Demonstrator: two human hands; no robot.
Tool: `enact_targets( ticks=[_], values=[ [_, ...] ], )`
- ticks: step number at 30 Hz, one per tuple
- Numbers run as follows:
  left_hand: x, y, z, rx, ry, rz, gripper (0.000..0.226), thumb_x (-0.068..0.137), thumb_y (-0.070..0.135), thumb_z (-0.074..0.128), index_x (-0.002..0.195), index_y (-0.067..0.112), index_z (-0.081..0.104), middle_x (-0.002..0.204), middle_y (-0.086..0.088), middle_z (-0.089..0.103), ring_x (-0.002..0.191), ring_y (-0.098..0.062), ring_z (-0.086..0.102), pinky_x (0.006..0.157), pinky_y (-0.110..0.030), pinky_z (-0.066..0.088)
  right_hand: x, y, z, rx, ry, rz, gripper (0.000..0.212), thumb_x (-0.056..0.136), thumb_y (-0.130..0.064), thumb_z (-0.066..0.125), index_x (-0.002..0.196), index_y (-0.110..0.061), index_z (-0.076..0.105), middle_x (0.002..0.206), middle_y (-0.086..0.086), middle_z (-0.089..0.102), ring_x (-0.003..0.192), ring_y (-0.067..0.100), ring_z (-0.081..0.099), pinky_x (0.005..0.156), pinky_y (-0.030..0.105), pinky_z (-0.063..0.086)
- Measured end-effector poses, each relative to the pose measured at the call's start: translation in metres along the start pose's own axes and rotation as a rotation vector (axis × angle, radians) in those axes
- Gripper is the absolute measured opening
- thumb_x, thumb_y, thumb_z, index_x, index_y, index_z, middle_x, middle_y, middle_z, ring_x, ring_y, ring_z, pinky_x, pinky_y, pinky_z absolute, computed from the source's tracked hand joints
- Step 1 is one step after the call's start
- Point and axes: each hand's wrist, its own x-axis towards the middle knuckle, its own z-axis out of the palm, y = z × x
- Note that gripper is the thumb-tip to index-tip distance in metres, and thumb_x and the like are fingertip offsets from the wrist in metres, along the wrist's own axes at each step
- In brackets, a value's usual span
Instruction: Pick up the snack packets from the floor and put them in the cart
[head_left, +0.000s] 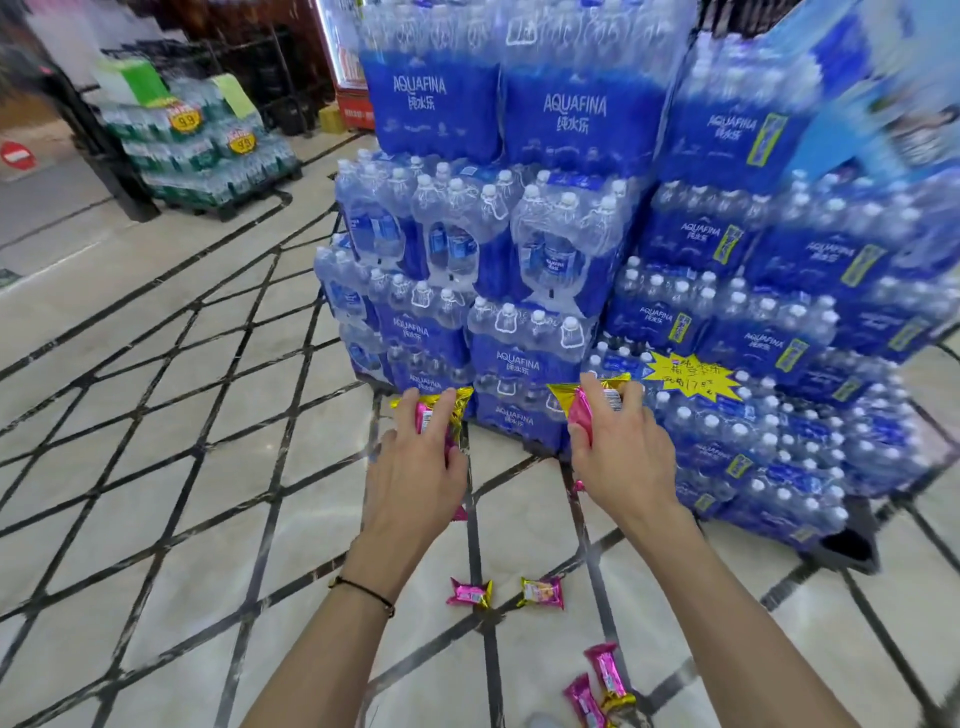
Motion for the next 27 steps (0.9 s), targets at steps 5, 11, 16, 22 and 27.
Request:
enact_targets(
  ticks=[5,11,16,22,27],
  values=[
    [0.005,0.011,-0.004,-0.010,-0.049,0.160,0.063,0.097,0.028,0.056,0.152,0.037,0.026,0.159,-0.005,0.021,0.112,-0.029,0.056,0.076,-0.036,0.051,-0.027,0.006,-0.017,-0.032,0.045,0.139,0.055,0.098,-0.037,0.055,0.147,-0.028,0.031,0.130,0.015,0.043,0.098,0.037,0.059,0.071,0.046,0.052],
    [-0.003,0.048,0.012,-0.010,-0.136,0.405,0.064,0.096,0.029,0.054,0.152,0.038,0.027,0.159,-0.006,0.022,0.106,-0.033,0.056,0.073,-0.043,0.054,-0.080,0.042,-0.038,-0.087,0.077,0.334,0.057,0.097,-0.036,0.057,0.148,-0.028,0.032,0.131,0.016,0.042,0.099,0.039,0.060,0.072,0.046,0.054],
    [-0.031,0.106,0.033,-0.051,-0.230,0.591,0.061,0.095,0.027,0.052,0.151,0.037,0.030,0.157,-0.007,0.025,0.102,-0.037,0.057,0.064,-0.039,0.046,-0.140,0.091,-0.063,-0.148,0.135,0.528,0.057,0.094,-0.032,0.058,0.146,-0.027,0.036,0.126,0.017,0.046,0.097,0.040,0.059,0.067,0.042,0.047],
    [-0.081,0.197,0.052,-0.117,-0.310,0.837,0.063,0.093,0.027,0.054,0.152,0.036,0.032,0.155,-0.007,0.026,0.098,-0.038,0.058,0.063,-0.042,0.047,-0.230,0.150,-0.108,-0.202,0.204,0.758,0.053,0.096,-0.038,0.055,0.144,-0.028,0.034,0.124,0.013,0.044,0.091,0.035,0.060,0.069,0.045,0.054],
    [-0.156,0.288,0.062,-0.190,-0.376,0.989,0.063,0.093,0.026,0.057,0.151,0.035,0.034,0.156,-0.009,0.027,0.107,-0.042,0.058,0.072,-0.052,0.056,-0.338,0.207,-0.153,-0.243,0.280,0.972,0.053,0.095,-0.037,0.058,0.141,-0.028,0.034,0.129,0.015,0.044,0.093,0.035,0.061,0.071,0.045,0.055]
  ],
)
